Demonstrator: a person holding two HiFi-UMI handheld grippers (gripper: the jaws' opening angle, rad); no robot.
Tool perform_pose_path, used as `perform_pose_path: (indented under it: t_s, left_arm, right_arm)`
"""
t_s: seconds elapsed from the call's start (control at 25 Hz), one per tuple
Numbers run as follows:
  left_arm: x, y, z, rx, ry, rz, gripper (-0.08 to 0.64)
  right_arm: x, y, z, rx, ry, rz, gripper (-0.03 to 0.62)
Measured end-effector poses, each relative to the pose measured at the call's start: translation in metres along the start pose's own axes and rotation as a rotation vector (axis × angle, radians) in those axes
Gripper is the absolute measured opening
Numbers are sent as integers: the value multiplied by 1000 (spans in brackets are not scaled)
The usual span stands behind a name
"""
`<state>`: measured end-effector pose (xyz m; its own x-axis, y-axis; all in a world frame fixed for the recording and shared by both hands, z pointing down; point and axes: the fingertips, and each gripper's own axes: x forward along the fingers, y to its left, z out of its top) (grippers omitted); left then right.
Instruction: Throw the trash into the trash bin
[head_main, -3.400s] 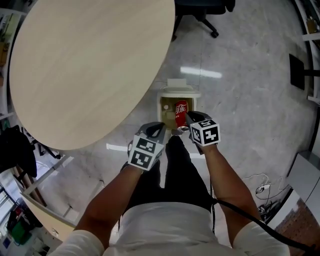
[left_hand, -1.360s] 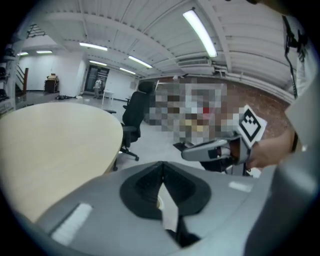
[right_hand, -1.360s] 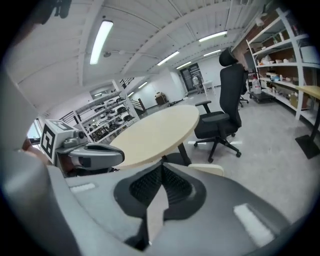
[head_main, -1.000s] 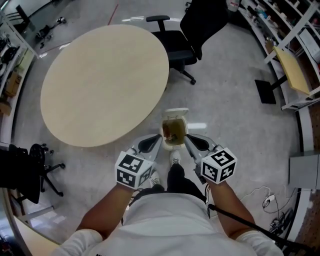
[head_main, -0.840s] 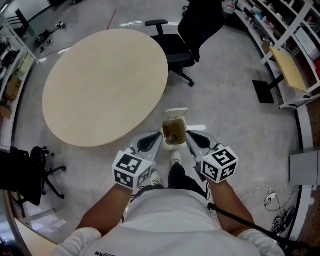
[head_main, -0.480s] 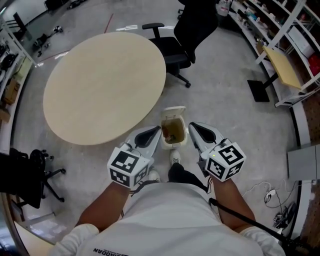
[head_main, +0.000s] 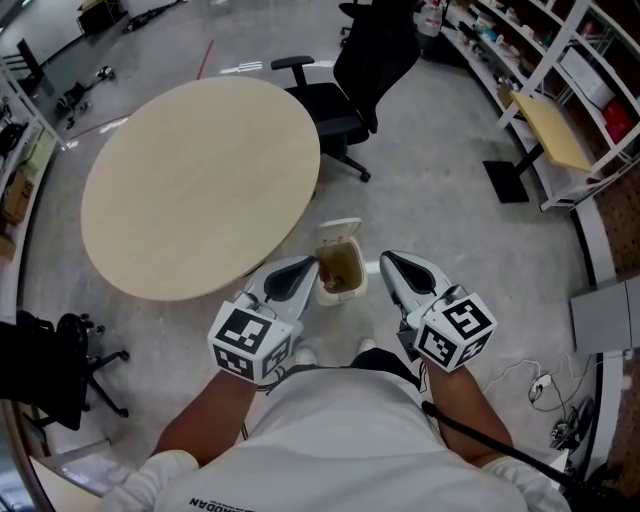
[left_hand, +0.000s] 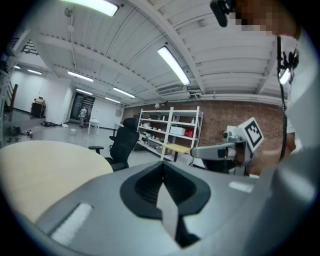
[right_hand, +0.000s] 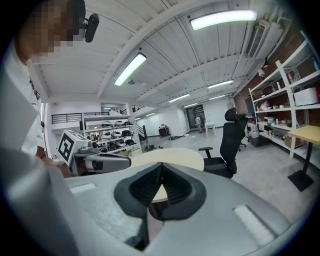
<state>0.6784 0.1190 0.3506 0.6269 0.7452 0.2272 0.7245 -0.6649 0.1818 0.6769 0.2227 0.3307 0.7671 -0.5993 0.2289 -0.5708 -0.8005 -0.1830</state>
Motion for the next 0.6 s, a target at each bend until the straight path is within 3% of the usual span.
perform_pose_path:
  t_s: [0.6]
  left_arm:
    - [35, -48, 2, -19, -8, 92, 8]
  right_arm:
    - [-43, -39, 7, -24, -18, 108, 2]
